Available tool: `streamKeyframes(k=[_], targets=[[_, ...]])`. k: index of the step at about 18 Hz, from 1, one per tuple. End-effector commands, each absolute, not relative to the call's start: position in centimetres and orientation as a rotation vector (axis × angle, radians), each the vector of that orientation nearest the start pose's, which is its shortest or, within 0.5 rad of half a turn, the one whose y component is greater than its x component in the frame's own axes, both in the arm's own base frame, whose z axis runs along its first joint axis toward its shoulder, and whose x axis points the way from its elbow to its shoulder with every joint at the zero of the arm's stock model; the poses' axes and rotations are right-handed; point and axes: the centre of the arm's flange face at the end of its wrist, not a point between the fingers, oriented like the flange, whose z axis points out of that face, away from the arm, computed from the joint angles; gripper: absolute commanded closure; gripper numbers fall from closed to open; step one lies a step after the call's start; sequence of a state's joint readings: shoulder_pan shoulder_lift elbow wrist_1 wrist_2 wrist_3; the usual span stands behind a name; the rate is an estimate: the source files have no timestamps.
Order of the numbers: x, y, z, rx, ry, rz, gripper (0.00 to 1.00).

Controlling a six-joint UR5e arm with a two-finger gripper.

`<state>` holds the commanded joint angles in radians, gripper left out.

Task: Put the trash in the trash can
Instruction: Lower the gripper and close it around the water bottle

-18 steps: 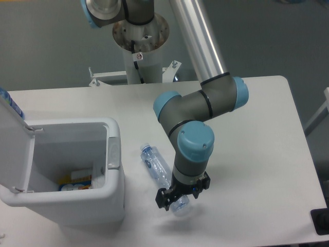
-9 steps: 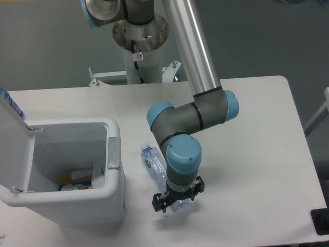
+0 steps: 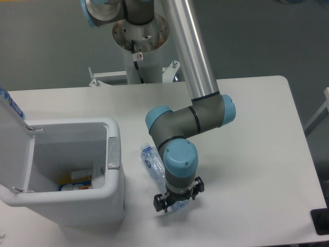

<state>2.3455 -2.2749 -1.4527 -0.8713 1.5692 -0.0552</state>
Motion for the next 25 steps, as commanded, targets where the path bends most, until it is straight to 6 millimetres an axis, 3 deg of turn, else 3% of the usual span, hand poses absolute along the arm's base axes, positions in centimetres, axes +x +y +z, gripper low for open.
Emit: streamKeyframes(k=[6,12,18,25], targets=[[-40.0,60.3,17.8,-2.793,-1.225,0.099,0.23],[-40.0,60.3,18.2,-2.791,-1.219,0.098,0.33],[-40.0,60.2,18.5,-2.794,-1.216,0.101,0.41],[-39.8,60.1,18.8,-2.797,-1.209,0.101,0.42]])
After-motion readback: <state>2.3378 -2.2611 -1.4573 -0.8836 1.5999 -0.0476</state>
